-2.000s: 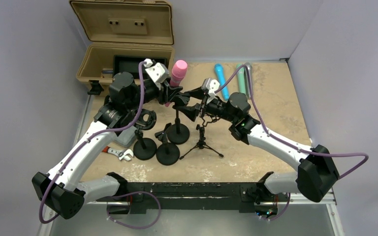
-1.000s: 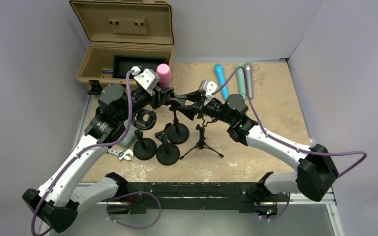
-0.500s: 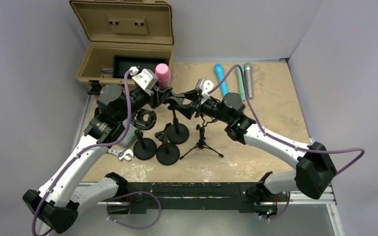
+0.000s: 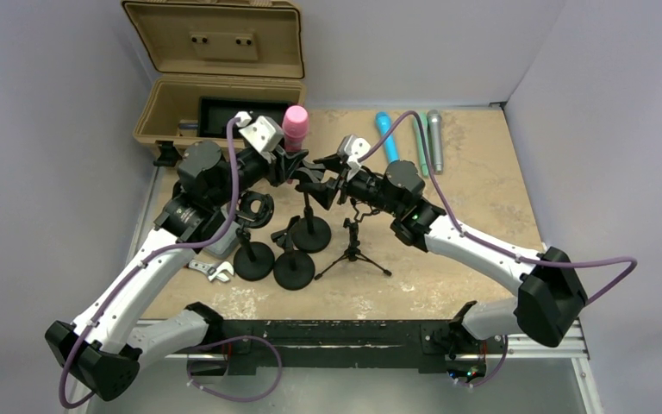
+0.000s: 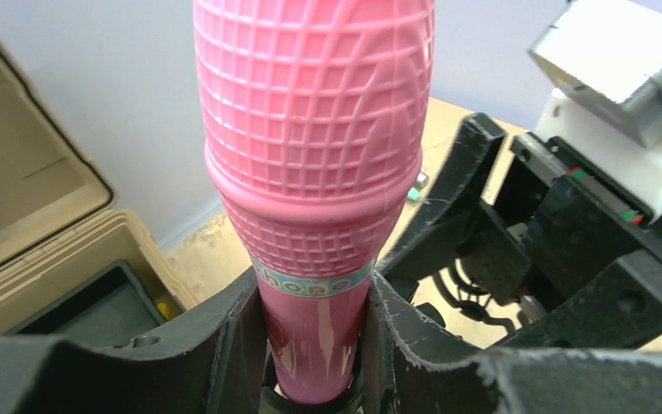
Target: Remove the microphone from the stand
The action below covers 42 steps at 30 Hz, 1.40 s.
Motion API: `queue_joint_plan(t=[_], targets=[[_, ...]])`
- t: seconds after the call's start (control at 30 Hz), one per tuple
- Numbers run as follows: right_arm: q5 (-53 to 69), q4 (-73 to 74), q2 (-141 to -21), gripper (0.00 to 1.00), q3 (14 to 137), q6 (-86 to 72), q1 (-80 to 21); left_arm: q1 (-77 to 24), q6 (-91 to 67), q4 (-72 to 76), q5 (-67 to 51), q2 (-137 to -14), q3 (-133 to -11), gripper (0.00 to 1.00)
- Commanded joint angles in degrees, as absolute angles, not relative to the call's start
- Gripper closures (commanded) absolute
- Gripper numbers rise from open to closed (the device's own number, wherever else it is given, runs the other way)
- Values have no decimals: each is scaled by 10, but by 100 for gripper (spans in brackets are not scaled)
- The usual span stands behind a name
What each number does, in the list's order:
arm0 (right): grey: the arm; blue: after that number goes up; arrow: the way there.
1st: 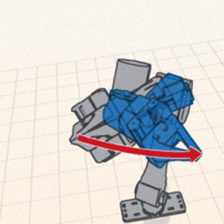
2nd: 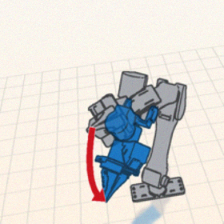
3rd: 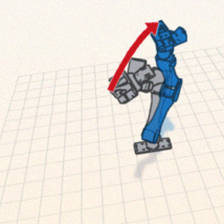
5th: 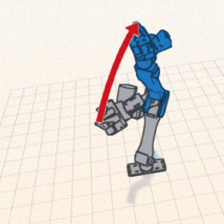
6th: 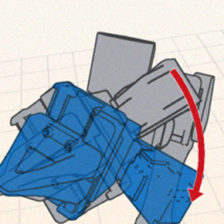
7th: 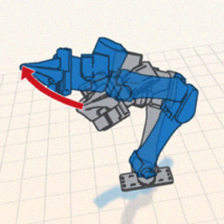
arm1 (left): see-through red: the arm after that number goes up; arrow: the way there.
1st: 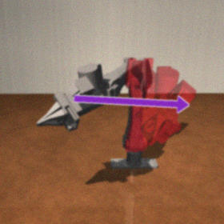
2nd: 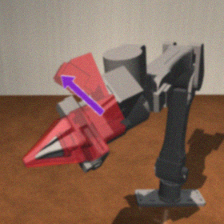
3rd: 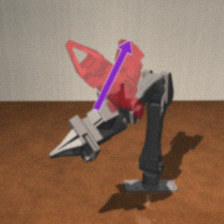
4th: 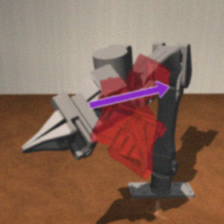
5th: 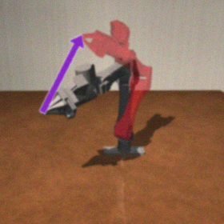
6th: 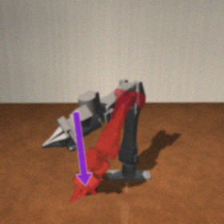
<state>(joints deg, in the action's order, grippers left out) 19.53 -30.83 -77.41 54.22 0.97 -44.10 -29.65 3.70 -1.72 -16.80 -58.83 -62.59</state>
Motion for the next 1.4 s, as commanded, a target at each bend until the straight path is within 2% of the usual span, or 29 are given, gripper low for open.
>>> queue_joint_plan(t=[0.0,0.23,0.37,0.4,0.43,0.5,0.57,0.83,1.13,1.37], targets=[[178,-331,-758,37,538,29,-444,-315,15,1,-208,-590,-649,100],[187,-328,-758,33,541,33,-444,-315,19,-9,-204,-590,-647,100],[182,-320,-762,38,544,36,-444,-315,19,-17,-203,-589,-647,100],[180,-318,-763,43,546,38,-444,-315,19,-18,-203,-589,-647,100],[180,-317,-765,54,546,40,-444,-315,19,-17,-201,-588,-647,100],[169,-311,-768,82,550,42,-444,-315,20,-18,-200,-585,-647,100],[158,-306,-771,100,554,45,-444,-315,20,-18,-199,-581,-647,100],[149,-281,-782,100,570,55,-444,-315,12,-33,-221,-572,-666,100],[149,-274,-777,100,564,59,-444,-314,69,-46,-125,-536,-657,100],[140,-255,-794,100,593,61,-446,-316,6,-32,-237,-548,-689,100]])
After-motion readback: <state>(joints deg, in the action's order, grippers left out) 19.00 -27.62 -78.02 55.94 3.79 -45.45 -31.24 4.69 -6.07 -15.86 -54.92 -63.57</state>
